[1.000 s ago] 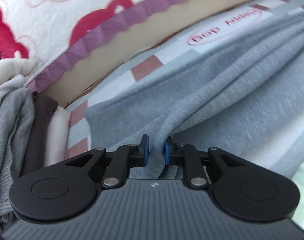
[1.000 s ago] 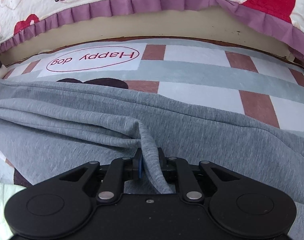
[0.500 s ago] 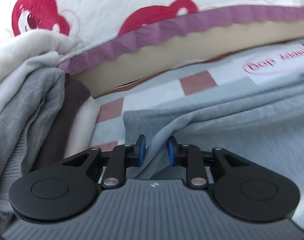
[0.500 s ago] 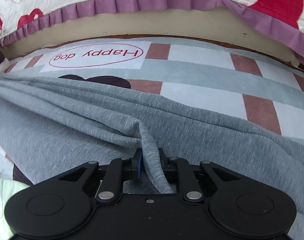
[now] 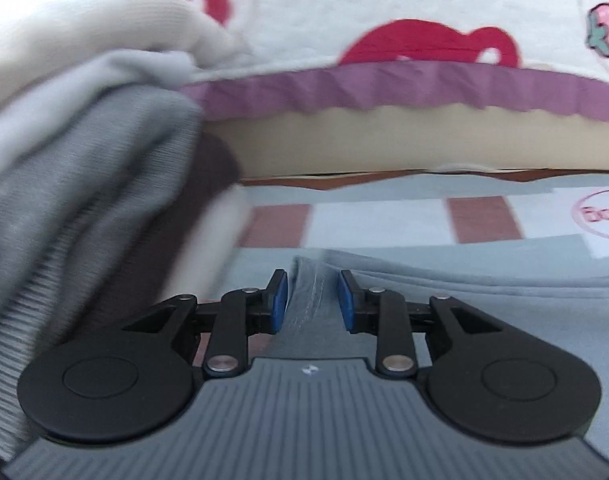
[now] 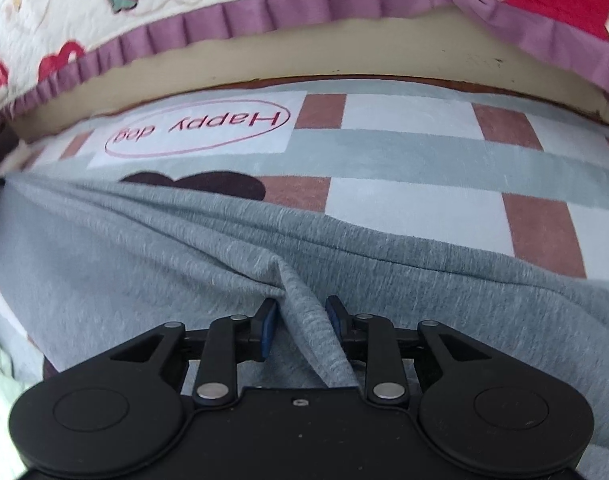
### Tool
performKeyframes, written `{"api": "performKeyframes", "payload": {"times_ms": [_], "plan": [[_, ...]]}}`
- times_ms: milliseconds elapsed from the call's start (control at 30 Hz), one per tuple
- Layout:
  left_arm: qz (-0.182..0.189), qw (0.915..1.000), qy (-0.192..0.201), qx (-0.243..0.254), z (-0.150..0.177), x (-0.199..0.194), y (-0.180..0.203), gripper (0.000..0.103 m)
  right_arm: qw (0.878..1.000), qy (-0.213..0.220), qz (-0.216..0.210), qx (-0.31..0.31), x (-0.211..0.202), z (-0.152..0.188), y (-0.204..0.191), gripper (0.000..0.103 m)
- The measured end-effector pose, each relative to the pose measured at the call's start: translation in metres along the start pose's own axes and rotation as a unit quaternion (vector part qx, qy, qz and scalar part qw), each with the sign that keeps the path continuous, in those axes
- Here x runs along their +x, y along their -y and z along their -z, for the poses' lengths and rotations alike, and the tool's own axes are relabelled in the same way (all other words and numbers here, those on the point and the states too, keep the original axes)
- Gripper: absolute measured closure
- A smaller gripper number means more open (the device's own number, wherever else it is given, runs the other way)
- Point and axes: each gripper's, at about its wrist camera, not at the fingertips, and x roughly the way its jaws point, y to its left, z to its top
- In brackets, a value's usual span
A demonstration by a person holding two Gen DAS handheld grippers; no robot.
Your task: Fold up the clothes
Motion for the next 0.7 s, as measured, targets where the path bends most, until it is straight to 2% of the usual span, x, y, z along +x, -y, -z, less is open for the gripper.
{"api": "performKeyframes", "payload": {"times_ms": [100, 233, 400, 433, 467, 600, 667, 700], "plan": [[0.013, 0.9997, -0.007, 0.022, 0.007, -0.001, 0.005, 0.076, 0.999, 0.029, 0.000, -0.018, -0.003, 0.000, -0.007, 0.079], [0.031, 0.9981, -0.016, 0.050, 0.016, -0.001, 0.012, 0.075, 0.998, 0.070, 0.006, -0.002, -0.005, -0.006, -0.009, 0.081], [0.049, 0.9952, -0.029, 0.080, 0.027, 0.000, 0.020, 0.076, 0.998, 0.056, 0.037, -0.012, 0.011, -0.011, -0.014, 0.084], [0.044, 0.9961, -0.032, 0.070, 0.028, 0.005, 0.018, 0.076, 0.997, 0.058, 0.045, -0.020, 0.011, -0.014, -0.016, 0.087], [0.041, 0.9970, -0.032, 0.056, 0.027, 0.008, 0.014, 0.076, 0.996, 0.060, 0.053, -0.028, 0.012, -0.016, -0.019, 0.098], [0.009, 0.9985, -0.042, 0.033, 0.022, 0.009, 0.004, 0.075, 0.992, 0.049, 0.100, -0.064, 0.017, -0.027, -0.034, 0.095], [0.025, 0.9989, -0.033, 0.021, 0.020, -0.001, 0.002, 0.077, 0.986, 0.059, 0.137, -0.078, 0.011, -0.031, -0.048, 0.093], [0.043, 0.9988, -0.019, 0.013, 0.018, -0.012, 0.003, 0.078, 0.983, 0.077, 0.149, -0.077, 0.004, -0.032, -0.056, 0.081]]}}
